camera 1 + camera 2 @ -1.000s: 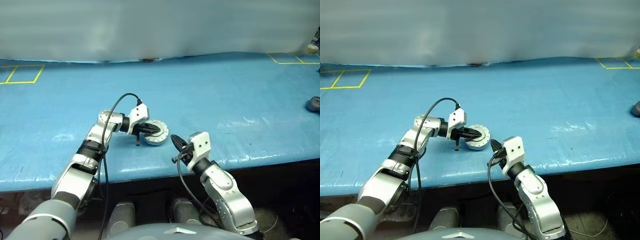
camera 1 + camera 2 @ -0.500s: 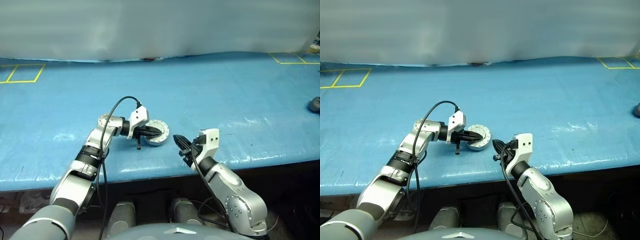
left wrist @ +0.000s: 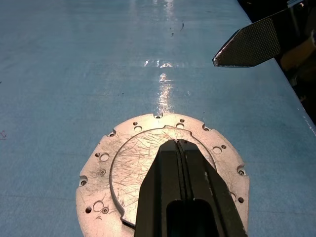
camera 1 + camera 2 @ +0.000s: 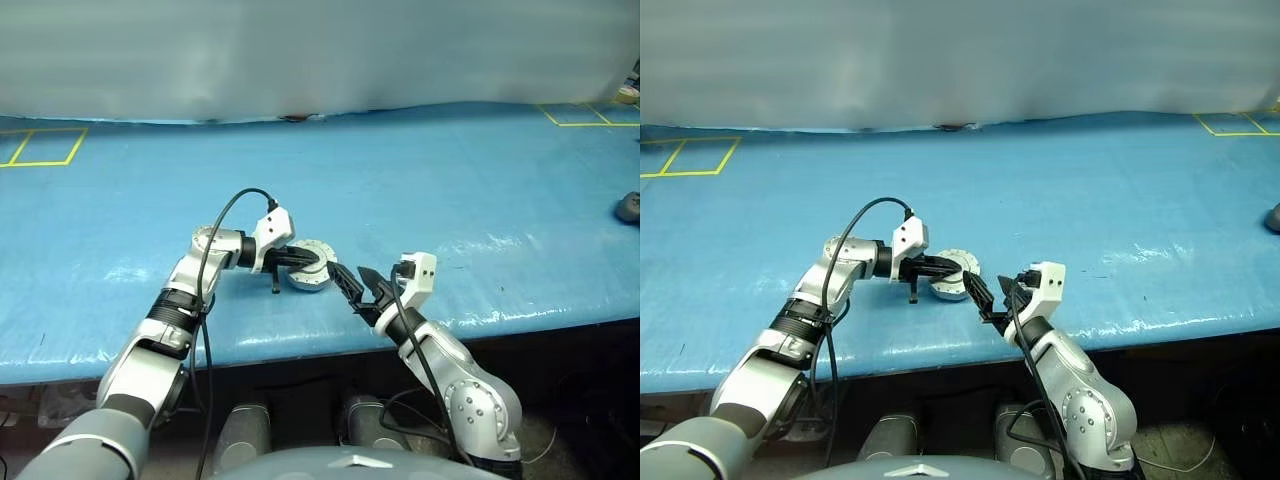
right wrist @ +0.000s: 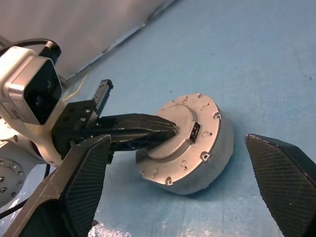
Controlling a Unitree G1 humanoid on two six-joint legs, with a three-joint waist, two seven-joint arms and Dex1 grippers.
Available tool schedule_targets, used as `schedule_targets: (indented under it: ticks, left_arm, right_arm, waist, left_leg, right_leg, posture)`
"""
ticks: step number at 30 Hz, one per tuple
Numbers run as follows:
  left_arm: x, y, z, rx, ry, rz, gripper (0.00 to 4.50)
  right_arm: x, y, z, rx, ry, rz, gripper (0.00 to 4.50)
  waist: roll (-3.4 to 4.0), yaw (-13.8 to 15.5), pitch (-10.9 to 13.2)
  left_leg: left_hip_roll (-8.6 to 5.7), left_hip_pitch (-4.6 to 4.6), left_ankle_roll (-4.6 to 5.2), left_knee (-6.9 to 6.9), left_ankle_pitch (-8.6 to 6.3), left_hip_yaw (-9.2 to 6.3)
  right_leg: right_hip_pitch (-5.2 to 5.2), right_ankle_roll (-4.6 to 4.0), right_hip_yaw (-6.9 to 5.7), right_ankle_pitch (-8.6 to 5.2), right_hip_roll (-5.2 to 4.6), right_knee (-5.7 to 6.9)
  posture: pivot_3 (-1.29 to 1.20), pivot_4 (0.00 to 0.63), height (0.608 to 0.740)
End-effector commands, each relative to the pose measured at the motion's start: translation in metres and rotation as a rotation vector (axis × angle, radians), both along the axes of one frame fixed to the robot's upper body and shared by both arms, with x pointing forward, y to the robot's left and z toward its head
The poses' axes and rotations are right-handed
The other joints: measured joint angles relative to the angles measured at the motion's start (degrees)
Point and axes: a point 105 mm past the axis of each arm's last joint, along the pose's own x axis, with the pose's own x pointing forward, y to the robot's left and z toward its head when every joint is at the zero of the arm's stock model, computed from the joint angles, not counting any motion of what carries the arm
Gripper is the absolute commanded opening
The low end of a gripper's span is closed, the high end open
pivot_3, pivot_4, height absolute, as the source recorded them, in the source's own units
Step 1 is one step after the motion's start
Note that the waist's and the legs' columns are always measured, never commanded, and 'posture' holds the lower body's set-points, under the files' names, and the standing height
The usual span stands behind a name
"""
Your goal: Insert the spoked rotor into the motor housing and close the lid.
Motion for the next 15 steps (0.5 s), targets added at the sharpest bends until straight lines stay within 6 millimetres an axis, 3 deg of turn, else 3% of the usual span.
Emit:
schedule_targets:
  ticks: [1,6,15]
  left_arm:
    - [0.0,0.012,-0.013,0.046,0.05,0.046,0.0]
    - [0.0,0.013,-0.013,0.05,0.05,0.048,0.0]
    - [-0.002,0.018,-0.014,0.055,0.055,0.062,0.0]
  right_arm:
    - [0.001,0.007,-0.002,0.115,0.065,0.006,4.49]
    - [0.007,0.017,-0.007,0.308,0.155,0.01,4.49]
    - [0.023,0.023,0.008,0.636,0.209,-0.023,4.49]
  waist:
    - [0.01,-0.1,0.0]
    - [0.03,-0.1,0.0]
    - [0.05,-0.2,0.0]
  left_leg:
    - [0.0,0.0,0.0,-0.01,0.0,0.0]
    - [0.01,-0.01,0.0,-0.07,0.0,0.01]
    - [0.04,-0.01,0.01,-0.15,0.0,0.02]
  right_leg:
    - [0.0,-0.01,0.0,-0.01,0.0,0.0]
    - [-0.05,-0.04,0.01,-0.02,0.01,0.0]
    - [-0.09,-0.09,0.02,-0.05,0.03,-0.02]
  posture:
    - [0.0,0.15,0.74]
    - [0.0,0.15,0.74]
    - [0.0,0.15,0.74]
